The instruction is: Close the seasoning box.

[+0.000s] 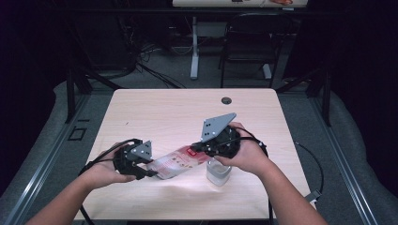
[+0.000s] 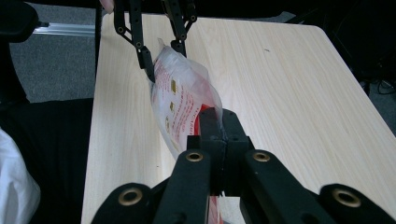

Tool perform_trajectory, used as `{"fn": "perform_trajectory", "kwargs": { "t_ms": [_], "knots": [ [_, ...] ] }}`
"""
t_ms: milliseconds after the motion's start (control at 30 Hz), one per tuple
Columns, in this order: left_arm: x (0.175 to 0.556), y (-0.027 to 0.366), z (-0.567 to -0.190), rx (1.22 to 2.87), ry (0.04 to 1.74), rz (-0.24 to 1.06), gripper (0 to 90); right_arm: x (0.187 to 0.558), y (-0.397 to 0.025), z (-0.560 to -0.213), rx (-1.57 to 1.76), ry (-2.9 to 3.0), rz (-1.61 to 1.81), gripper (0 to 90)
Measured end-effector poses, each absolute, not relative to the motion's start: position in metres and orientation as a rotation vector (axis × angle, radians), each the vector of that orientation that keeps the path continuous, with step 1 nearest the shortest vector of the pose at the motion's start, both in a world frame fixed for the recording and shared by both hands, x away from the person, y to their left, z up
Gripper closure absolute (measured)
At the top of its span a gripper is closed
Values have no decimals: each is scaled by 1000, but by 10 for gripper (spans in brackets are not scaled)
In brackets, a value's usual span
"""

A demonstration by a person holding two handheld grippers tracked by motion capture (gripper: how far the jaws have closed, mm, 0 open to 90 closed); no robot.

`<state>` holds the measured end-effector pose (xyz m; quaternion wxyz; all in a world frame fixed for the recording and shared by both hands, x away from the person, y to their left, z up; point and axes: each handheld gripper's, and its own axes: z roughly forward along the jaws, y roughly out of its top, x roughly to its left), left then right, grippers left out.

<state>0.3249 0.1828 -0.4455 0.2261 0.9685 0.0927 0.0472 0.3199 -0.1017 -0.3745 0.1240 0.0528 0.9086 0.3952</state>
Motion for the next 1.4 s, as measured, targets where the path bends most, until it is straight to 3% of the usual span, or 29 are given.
{"fn": "perform_trajectory", "kwargs": {
  "t_ms": [1400],
  "knots": [
    [326, 184, -423, 2643, 248, 130, 642, 322, -123, -379, 206, 2630, 1195, 900]
  ]
}}
